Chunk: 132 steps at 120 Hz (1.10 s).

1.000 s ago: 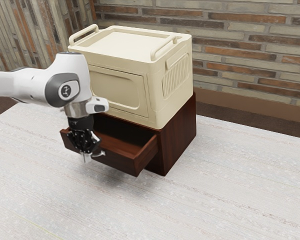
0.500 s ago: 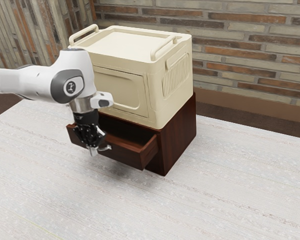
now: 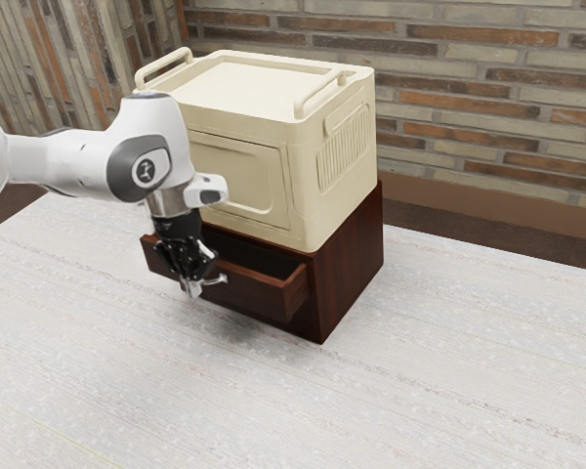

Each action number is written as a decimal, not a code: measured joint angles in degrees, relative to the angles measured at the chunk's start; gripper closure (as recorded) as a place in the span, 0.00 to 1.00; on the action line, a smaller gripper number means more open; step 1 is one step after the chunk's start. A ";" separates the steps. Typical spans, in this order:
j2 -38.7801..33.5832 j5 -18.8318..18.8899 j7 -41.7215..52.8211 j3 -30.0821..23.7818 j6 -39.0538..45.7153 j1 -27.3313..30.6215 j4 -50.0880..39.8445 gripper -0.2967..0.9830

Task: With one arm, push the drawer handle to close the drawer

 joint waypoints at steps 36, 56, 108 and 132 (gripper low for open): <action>0.94 -0.72 -0.04 -0.05 2.95 0.03 0.43 0.84; 1.04 -1.28 -0.05 -0.05 4.52 -0.09 0.89 0.84; 2.83 -2.69 5.06 -0.20 6.69 0.70 2.63 0.85; 3.50 -1.70 9.68 0.16 6.70 0.90 3.45 0.85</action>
